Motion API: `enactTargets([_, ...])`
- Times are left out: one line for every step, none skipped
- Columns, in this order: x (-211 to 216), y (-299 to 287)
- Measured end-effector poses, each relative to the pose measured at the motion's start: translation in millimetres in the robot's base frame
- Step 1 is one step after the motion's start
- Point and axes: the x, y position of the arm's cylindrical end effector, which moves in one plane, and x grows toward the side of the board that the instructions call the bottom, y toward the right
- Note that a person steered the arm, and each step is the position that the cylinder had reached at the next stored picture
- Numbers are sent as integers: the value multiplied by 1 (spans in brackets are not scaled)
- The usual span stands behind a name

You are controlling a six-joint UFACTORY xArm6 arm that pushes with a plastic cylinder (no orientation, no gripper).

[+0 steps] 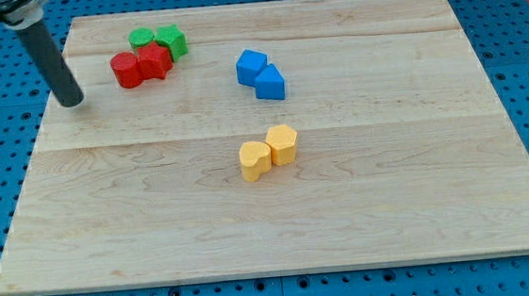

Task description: Move the red blocks below the green blocks

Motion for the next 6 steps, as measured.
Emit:
enactTargets([-29, 26])
enactTargets([-41, 37])
enactTargets([-58, 37])
enactTargets([-58, 35])
enactTargets([12, 8])
enactTargets([44, 115])
